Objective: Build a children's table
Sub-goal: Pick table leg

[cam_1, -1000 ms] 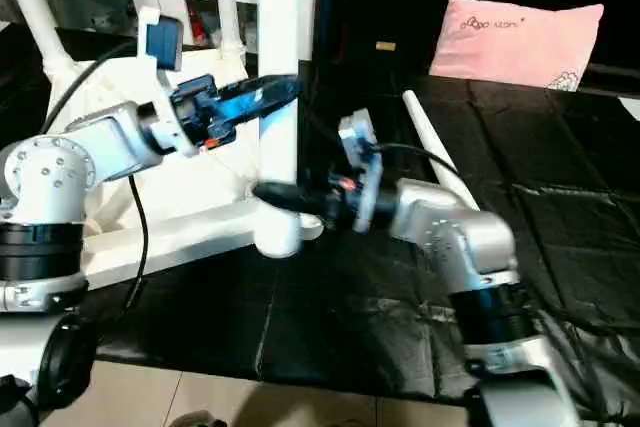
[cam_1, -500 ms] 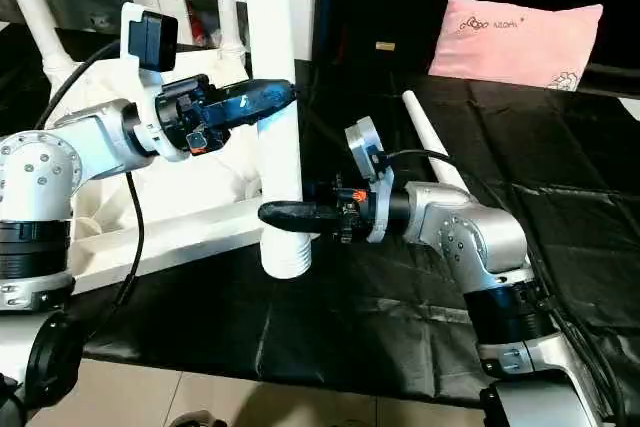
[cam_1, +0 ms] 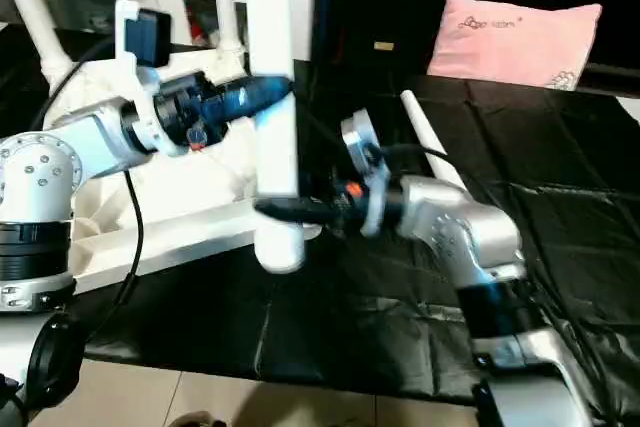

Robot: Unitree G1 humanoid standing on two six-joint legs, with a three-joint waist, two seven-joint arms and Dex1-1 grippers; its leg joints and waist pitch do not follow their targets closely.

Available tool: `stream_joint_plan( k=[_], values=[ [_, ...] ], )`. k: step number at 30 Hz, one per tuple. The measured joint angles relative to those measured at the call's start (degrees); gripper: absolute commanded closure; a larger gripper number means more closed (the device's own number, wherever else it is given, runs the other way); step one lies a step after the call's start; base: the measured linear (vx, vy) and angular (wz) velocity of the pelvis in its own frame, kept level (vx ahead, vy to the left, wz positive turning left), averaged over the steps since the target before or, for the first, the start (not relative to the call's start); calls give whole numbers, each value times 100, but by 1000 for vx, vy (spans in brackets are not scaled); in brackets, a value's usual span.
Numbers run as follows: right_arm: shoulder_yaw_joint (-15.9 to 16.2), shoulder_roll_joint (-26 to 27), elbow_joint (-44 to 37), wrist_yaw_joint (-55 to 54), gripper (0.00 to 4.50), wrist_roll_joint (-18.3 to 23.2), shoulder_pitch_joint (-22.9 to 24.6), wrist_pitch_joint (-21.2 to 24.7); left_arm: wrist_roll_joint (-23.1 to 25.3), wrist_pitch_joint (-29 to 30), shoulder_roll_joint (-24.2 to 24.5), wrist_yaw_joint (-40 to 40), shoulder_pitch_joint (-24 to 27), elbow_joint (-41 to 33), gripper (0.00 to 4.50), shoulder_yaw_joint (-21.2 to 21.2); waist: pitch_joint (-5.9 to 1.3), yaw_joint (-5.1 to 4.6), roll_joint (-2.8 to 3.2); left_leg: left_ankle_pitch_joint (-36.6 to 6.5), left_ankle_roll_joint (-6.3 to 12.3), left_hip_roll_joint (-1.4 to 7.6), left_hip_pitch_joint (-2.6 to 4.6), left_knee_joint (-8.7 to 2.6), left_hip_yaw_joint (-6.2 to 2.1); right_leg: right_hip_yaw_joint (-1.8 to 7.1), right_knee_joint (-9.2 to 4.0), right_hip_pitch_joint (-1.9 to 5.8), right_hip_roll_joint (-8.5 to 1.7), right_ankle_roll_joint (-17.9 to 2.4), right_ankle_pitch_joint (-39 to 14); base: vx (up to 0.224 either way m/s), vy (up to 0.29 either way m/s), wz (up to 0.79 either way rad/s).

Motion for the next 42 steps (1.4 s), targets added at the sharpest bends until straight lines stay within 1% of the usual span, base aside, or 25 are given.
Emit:
stream_joint_plan(
  k=[1,2,3,5,6,8,12,14,18,28,30,32,33,34,36,38,39,40,42],
  values=[
    [-27,12,51,-56,149,-1,-12,-6,32,-27,3,28,0,1,268,7,0,2,0,0,0,0,0,0,0,0,0,0,0,0,0,0,0,0],
    [-54,13,93,-99,149,-10,-12,-17,97,-62,15,52,0,0,268,-6,0,3,-1,0,0,0,0,0,0,0,0,0,0,0,0,0,0,0],
    [-74,28,139,-193,128,-38,-14,-57,187,-122,68,92,1,0,268,-27,0,7,-3,0,0,0,0,0,0,-1,-1,0,0,0,0,0,0,0],
    [-190,107,173,-362,113,-85,-15,-145,366,-171,170,144,2,0,269,-136,0,14,-4,1,1,0,-1,0,0,-1,-1,0,0,0,0,0,0,0],
    [-238,130,174,-450,99,-103,-15,-211,448,-197,188,165,4,-1,270,-208,-1,23,-5,1,1,-1,-2,0,0,-1,-2,0,-1,0,0,0,0,0],
    [-310,172,166,-562,93,-113,-18,-240,549,-237,197,173,7,-1,271,-300,-1,22,-8,1,2,-1,-2,0,1,-1,-3,0,-1,0,0,0,0,0],
    [-303,160,164,-567,90,-115,-22,-165,575,-298,247,102,6,0,271,-406,0,13,-9,2,2,-1,-1,0,1,-2,-2,0,-1,0,0,0,0,0],
    [-211,69,164,-443,90,-115,-41,-102,581,-297,303,-14,6,0,271,-510,0,14,-9,2,3,-1,-2,0,1,-2,-1,0,-1,0,0,0,0,0],
    [114,-197,163,37,90,-162,-73,-4,590,-292,338,-279,4,-2,271,-672,-1,13,-11,2,4,-1,-2,0,1,-2,-1,0,-1,0,0,0,0,0],
    [488,-305,180,601,90,-219,-85,76,540,-244,300,-520,-8,-82,271,-791,-1,14,-17,4,7,-1,-2,0,1,-3,0,0,-1,0,0,0,0,0],
    [559,-316,180,693,118,-220,-85,78,505,-239,282,-527,-10,-82,271,-791,-1,14,-18,4,7,-1,-2,1,2,-3,0,0,-1,0,0,0,0,0],
    [588,-323,181,720,128,-231,-85,78,490,-238,236,-528,-25,-81,271,-789,-1,15,-18,5,7,0,-3,1,2,-3,1,0,-1,0,0,0,0,0],
    [589,-324,181,722,140,-234,-85,78,454,-238,212,-528,-39,-81,271,-790,-1,17,-19,5,7,-1,-3,2,1,-3,1,0,-1,0,0,0,0,0],
    [592,-324,182,723,140,-242,-85,77,443,-236,205,-527,-57,-81,271,-788,-2,18,-20,5,7,0,-3,2,2,-3,1,0,-1,0,1,0,0,0],
    [611,-323,199,726,170,-286,-85,75,427,-230,190,-526,-132,-80,271,-785,-1,18,-24,5,8,0,-3,2,1,-3,2,0,-1,-1,1,0,0,0],
    [638,-319,249,728,176,-328,-85,68,379,-228,184,-528,-163,-86,271,-783,-2,17,-26,5,7,-1,-2,2,2,-3,1,0,-2,-1,1,0,0,0],
    [647,-314,298,734,198,-346,-85,66,372,-222,175,-529,-163,-86,271,-783,-2,16,-26,5,7,-1,-2,2,2,-3,2,0,-2,-1,1,0,0,0],
    [653,-311,306,755,198,-354,-85,65,373,-215,175,-528,-163,-84,271,-783,-2,16,-26,5,7,-1,-3,2,2,-3,2,0,-2,-1,1,0,0,0],
    [663,-303,300,814,215,-362,-85,36,374,-197,174,-520,-163,-75,271,-780,-3,17,-27,5,8,-1,-3,2,2,-3,2,0,-2,-1,1,0,0,0]
  ],
)
